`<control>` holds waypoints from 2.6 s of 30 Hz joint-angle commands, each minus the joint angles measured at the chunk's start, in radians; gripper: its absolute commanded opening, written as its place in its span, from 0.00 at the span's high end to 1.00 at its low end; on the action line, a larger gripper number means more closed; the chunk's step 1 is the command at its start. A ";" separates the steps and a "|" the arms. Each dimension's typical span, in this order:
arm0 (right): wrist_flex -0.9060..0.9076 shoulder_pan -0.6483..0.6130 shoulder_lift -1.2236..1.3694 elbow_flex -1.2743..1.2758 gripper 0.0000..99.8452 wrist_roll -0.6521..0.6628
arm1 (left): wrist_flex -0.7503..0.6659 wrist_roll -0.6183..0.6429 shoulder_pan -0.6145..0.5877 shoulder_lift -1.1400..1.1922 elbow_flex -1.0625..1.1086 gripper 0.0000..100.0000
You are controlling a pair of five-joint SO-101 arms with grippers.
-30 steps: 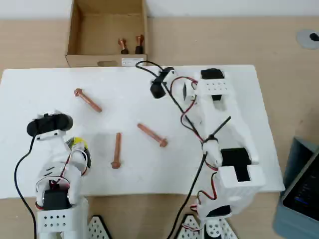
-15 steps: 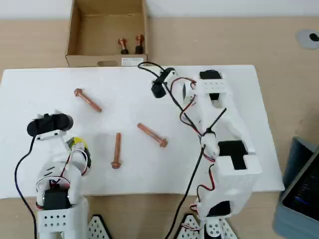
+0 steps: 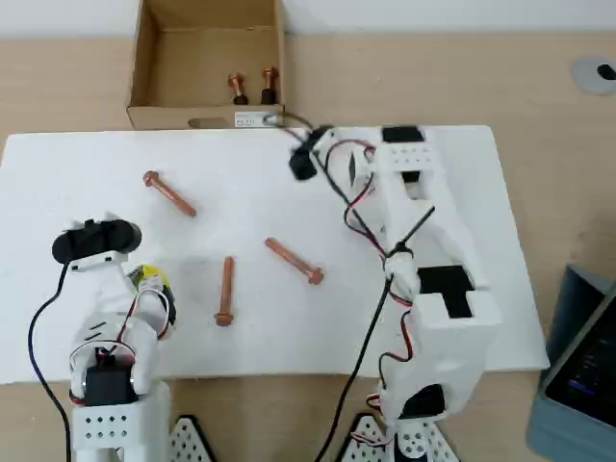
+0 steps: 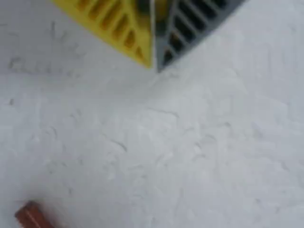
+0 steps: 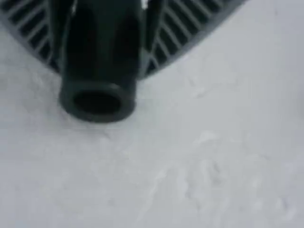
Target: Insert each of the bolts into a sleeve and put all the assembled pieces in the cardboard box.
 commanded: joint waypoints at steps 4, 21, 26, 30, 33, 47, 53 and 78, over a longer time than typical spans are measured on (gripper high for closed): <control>0.141 -0.015 -0.153 -0.180 0.99 -0.071 | 0.000 -0.006 -0.003 -0.010 -0.005 1.00; 0.382 -0.074 -0.591 -0.200 0.99 -0.273 | 0.038 0.000 -0.014 -0.008 -0.089 1.00; 0.410 -0.074 -0.716 -0.140 0.99 -0.338 | 0.132 0.000 -0.012 -0.005 -0.215 1.00; 0.385 -0.074 -0.845 0.013 0.99 -0.400 | 0.163 -0.008 -0.012 -0.001 -0.331 1.00; 0.344 -0.074 -0.957 0.151 0.99 -0.413 | 0.166 -0.008 -0.011 0.061 -0.442 1.00; 0.282 -0.068 -1.225 0.463 0.99 -0.408 | 0.164 0.000 -0.011 0.895 -1.000 1.00; 0.282 -0.068 -1.244 0.470 0.99 -0.408 | 0.175 0.104 -0.006 1.181 -1.221 1.00; 0.278 -0.067 -1.287 0.472 0.99 -0.414 | 0.368 0.470 -0.011 2.051 -1.829 0.92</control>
